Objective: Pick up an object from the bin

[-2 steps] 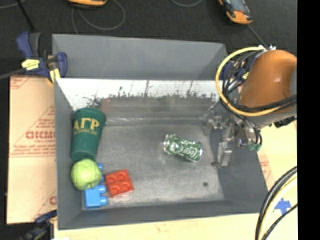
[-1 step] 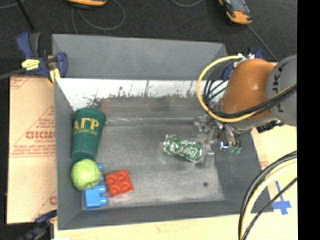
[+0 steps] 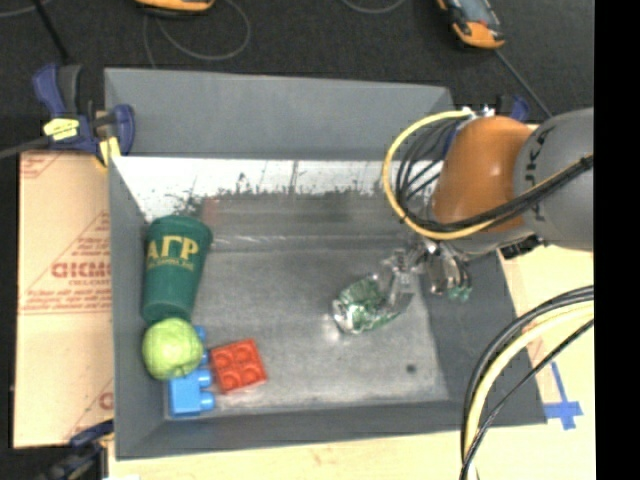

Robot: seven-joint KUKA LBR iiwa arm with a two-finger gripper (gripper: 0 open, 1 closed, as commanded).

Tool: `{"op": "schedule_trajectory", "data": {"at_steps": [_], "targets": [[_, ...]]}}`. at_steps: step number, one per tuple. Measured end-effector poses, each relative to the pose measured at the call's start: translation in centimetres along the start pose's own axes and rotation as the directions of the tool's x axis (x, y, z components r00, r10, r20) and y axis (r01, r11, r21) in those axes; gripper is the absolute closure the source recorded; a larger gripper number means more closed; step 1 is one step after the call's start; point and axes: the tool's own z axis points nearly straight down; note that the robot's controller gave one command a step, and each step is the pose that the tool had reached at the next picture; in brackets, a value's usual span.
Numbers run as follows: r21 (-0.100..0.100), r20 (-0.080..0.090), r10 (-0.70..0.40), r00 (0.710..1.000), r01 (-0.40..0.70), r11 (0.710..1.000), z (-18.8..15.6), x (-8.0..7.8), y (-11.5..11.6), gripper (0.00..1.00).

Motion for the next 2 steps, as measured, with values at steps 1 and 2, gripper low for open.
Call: {"op": "schedule_trajectory", "data": {"at_steps": [1, 2], "targets": [[0.000, 0.000, -0.001, 1.000, 0.001, 1.000, 0.0, 0.0, 0.0, 1.00], [-0.001, -0.010, -0.003, 1.000, 0.003, 1.000, -2.5, -0.4, -0.7, 1.00]]}}
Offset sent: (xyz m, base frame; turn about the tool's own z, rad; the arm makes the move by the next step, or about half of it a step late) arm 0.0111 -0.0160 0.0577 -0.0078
